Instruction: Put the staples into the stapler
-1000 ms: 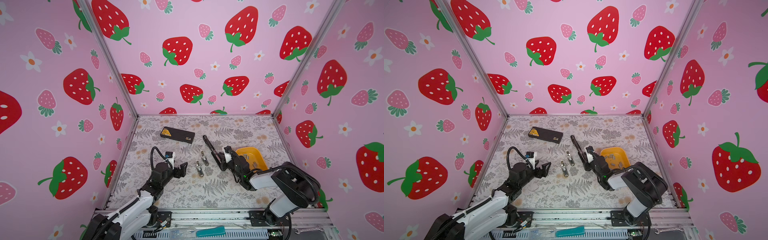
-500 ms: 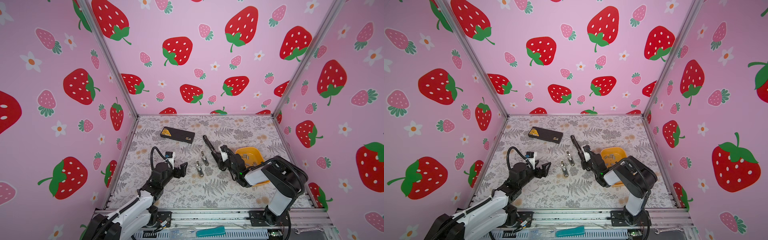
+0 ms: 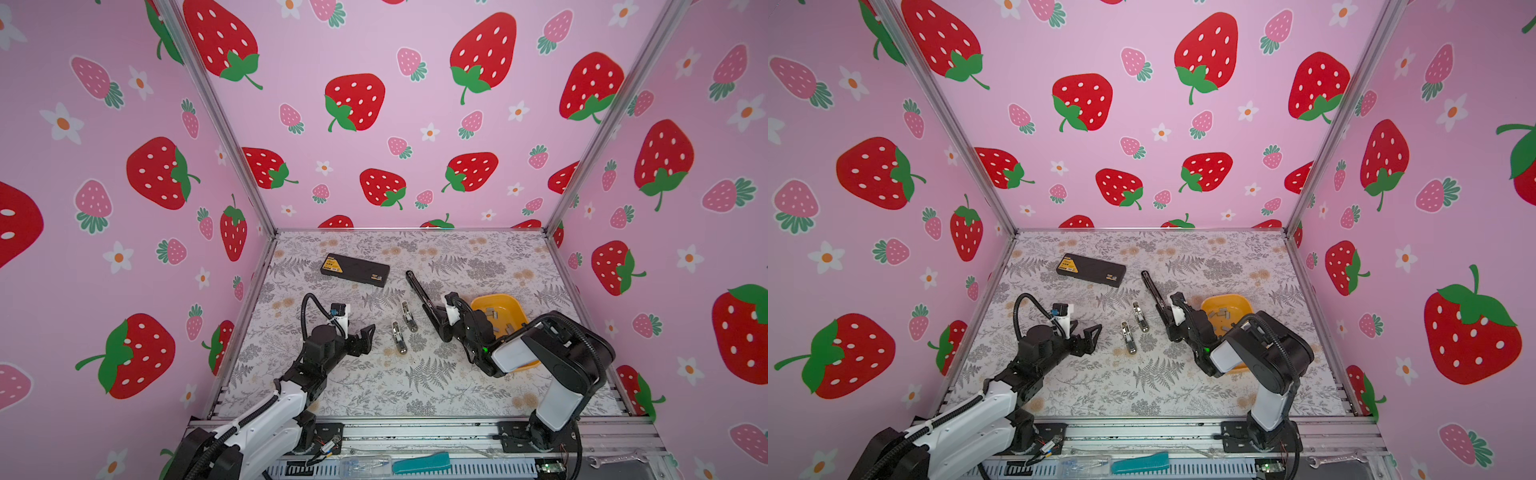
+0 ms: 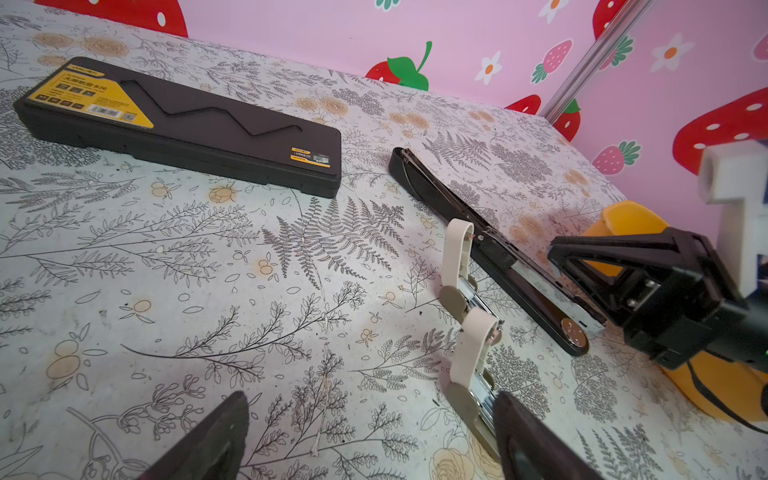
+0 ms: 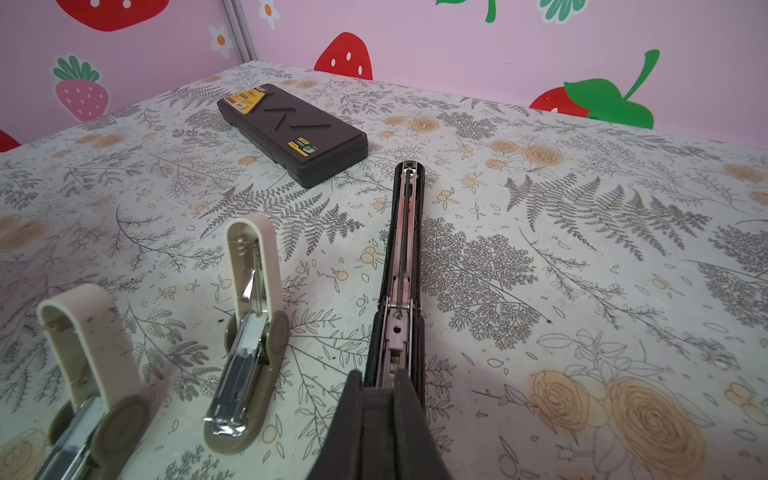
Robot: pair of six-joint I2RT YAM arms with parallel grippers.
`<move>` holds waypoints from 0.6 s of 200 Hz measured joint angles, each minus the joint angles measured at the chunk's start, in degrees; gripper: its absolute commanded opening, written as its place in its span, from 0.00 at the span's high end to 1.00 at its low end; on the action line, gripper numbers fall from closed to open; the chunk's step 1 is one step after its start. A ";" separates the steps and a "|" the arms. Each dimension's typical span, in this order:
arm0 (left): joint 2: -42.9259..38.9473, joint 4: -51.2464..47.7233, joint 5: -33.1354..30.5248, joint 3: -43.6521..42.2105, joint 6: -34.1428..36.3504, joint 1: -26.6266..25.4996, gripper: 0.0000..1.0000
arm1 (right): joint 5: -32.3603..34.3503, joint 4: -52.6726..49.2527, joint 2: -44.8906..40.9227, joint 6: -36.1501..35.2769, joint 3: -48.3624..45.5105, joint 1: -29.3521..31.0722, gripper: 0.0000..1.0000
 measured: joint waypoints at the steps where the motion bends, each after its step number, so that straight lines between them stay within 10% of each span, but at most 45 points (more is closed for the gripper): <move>1: 0.00 0.00 0.00 0.00 0.00 0.00 0.07 | 0.00 0.00 0.00 0.00 0.00 0.00 1.00; 120: 0.00 0.00 0.00 0.00 0.00 -0.07 0.07 | 0.09 0.00 0.44 -0.04 -0.85 0.00 1.00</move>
